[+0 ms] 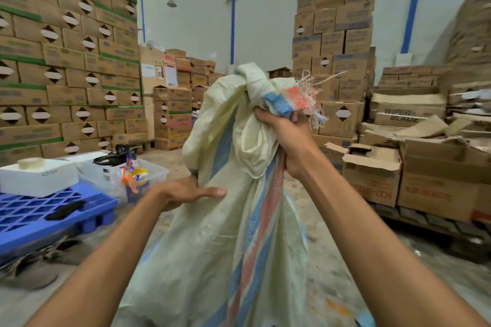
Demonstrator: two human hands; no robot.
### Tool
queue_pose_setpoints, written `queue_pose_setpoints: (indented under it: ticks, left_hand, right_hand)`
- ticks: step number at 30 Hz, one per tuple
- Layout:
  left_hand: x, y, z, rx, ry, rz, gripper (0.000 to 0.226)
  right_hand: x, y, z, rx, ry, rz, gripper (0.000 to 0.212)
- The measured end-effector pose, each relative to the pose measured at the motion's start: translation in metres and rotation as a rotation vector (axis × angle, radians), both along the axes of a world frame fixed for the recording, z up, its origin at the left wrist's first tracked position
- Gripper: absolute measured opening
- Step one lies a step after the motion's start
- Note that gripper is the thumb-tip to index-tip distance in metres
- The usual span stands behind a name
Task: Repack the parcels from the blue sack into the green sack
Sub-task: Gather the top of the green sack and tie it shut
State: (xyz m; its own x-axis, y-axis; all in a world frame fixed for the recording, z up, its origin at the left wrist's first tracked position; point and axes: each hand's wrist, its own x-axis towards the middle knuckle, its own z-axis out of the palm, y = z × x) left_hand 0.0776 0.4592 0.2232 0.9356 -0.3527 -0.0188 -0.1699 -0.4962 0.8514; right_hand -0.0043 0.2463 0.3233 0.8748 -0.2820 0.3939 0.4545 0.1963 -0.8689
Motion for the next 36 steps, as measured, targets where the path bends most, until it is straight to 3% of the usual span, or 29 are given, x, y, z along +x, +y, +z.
queue_pose_setpoints:
  ticks: [3, 8, 12, 16, 18, 20, 22, 25, 28, 32, 36]
  left_hand:
    - [-0.008, -0.026, 0.009, -0.324, 0.054, -0.202, 0.11]
    - [-0.03, -0.066, 0.025, -0.065, -0.182, -0.392, 0.119]
    - [-0.032, -0.097, 0.009, -0.29, -0.273, -0.118, 0.116]
    - [-0.017, -0.104, -0.007, -0.452, -0.378, 0.125, 0.075]
    - [-0.016, -0.107, -0.009, -0.4, -0.387, 0.234, 0.067]
    - [-0.019, -0.111, -0.009, -0.365, -0.371, 0.291, 0.064]
    - [-0.022, -0.117, -0.008, -0.355, -0.38, 0.32, 0.064]
    - [-0.029, -0.123, -0.007, -0.332, -0.414, 0.352, 0.06]
    - [-0.034, -0.124, -0.009, -0.327, -0.405, 0.356, 0.063]
    - [-0.042, -0.121, -0.009, -0.319, -0.439, 0.37, 0.065]
    - [-0.044, -0.12, -0.006, -0.292, -0.398, 0.414, 0.062]
  right_hand:
    - [0.002, -0.003, 0.002, -0.04, 0.05, 0.033, 0.04]
    - [0.021, 0.006, 0.0, -0.1, 0.064, -0.082, 0.046]
    - [0.023, 0.032, 0.009, -0.424, 0.038, -0.258, 0.064]
    - [0.012, 0.03, 0.022, -1.011, 0.035, -0.58, 0.085]
    - [-0.002, 0.017, 0.031, -1.298, 0.214, -0.655, 0.093]
    - [-0.02, 0.005, 0.042, -1.418, 0.496, -0.62, 0.101]
    - [-0.034, -0.002, 0.048, -1.42, 0.665, -0.415, 0.096]
    - [-0.031, -0.005, 0.034, -1.383, 0.766, -0.147, 0.077]
    - [-0.022, -0.003, 0.017, -1.391, 0.773, -0.178, 0.065]
    - [-0.028, 0.003, 0.017, -1.145, 0.758, 0.016, 0.036]
    - [-0.021, 0.007, 0.015, -0.892, 0.567, -0.164, 0.005]
